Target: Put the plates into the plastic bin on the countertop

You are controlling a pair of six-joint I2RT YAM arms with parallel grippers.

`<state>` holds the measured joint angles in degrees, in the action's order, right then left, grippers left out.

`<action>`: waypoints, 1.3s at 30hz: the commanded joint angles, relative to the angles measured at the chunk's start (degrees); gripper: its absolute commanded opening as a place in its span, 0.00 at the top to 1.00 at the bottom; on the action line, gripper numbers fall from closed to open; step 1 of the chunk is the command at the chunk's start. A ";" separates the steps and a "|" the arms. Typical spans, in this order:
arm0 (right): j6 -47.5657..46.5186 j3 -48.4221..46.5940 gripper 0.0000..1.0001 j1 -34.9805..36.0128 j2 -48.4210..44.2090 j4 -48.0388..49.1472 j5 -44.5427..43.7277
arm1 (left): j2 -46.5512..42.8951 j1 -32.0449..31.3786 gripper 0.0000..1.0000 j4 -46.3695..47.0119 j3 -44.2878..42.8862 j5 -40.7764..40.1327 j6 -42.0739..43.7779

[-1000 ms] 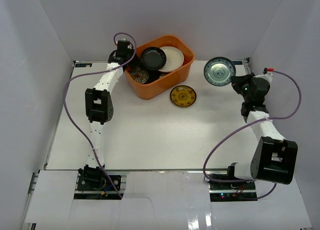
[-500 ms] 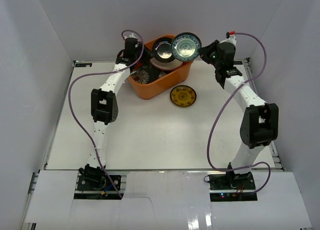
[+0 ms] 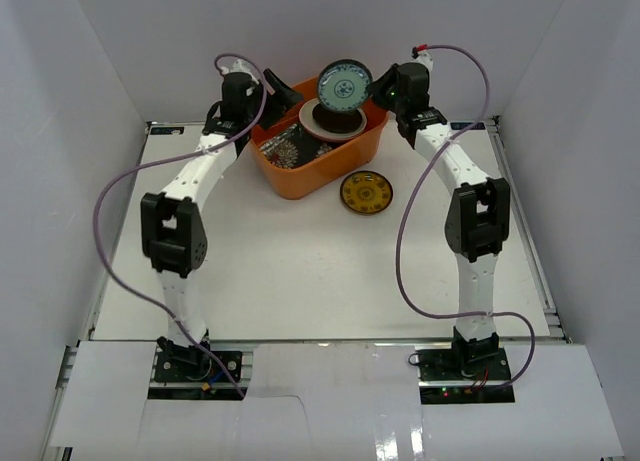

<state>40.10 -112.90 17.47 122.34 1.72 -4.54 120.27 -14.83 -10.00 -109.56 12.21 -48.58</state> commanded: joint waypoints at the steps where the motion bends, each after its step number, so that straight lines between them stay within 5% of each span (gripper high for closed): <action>1: -0.11 -9.86 0.75 0.98 4.38 -4.24 -0.57 | -20.83 -4.58 0.18 6.22 12.53 -4.97 3.92; 3: -0.37 -14.62 0.40 0.81 6.15 -7.50 1.01 | -28.40 -9.41 0.26 6.13 21.09 -8.06 4.28; 7: -4.14 -0.52 0.30 -0.33 -4.89 -2.79 1.29 | -33.25 -18.37 0.27 6.31 40.95 -14.31 2.71; 11: -8.89 25.66 0.37 -2.88 -26.16 5.13 0.15 | -35.00 -23.31 0.27 7.53 51.44 -14.32 -0.38; 12: -10.29 41.99 0.43 -4.80 -34.89 9.06 -0.64 | -39.54 -25.75 0.28 9.37 55.81 -15.10 0.84; 17: -11.09 61.27 0.37 -6.93 -38.50 12.17 7.76 | -52.37 -29.46 0.21 9.56 60.15 -14.59 6.38; 24: -6.44 68.78 0.32 -7.45 -29.30 18.84 14.02 | -73.38 -29.82 0.02 -0.96 66.23 -13.78 12.27; 32: 7.00 69.31 0.36 -7.37 -16.02 32.99 18.07 | -87.92 -29.73 0.02 -17.51 67.89 -24.67 16.23; 38: 9.73 64.31 0.63 -7.19 -10.47 30.10 14.03 | -89.07 -29.82 0.02 -19.27 66.94 -26.71 20.35; 39: 10.00 63.78 0.75 -7.19 -10.02 29.75 13.77 | -89.07 -29.73 0.02 -19.36 66.76 -26.88 20.89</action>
<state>47.68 -47.22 10.13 109.27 34.00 11.86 31.35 -44.75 -26.81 -41.85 -12.05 -31.42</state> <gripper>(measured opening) 0.304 0.976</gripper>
